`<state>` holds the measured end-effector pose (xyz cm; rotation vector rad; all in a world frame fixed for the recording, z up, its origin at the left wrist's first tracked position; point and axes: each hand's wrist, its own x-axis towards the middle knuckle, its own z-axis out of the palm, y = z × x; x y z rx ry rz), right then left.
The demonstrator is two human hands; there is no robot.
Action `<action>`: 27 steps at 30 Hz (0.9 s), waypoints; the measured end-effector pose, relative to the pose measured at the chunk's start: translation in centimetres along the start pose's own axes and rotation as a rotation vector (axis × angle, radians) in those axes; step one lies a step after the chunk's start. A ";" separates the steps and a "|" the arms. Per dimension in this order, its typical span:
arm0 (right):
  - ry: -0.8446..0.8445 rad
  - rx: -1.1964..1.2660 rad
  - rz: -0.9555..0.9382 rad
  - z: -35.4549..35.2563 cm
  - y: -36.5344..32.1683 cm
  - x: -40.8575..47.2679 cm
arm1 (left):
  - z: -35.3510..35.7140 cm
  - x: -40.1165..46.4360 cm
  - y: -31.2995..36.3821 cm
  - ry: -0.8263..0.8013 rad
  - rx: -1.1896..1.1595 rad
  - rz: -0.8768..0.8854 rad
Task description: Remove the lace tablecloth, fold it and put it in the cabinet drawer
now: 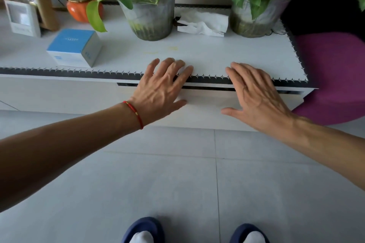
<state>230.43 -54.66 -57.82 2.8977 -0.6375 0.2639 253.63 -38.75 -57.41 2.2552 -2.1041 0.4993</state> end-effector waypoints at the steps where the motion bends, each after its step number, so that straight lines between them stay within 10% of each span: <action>1: 0.019 -0.010 0.007 0.2 0.1 0.3 | 0.1 0.2 -0.2 0.005 0.009 0.002; 14: 0.268 -0.081 -0.003 2.0 0.9 1.6 | 1.3 2.1 -1.2 0.110 0.068 0.030; 27: 0.137 0.031 -0.001 -0.3 0.4 2.5 | -1.5 2.5 -0.2 -0.013 -0.084 -0.042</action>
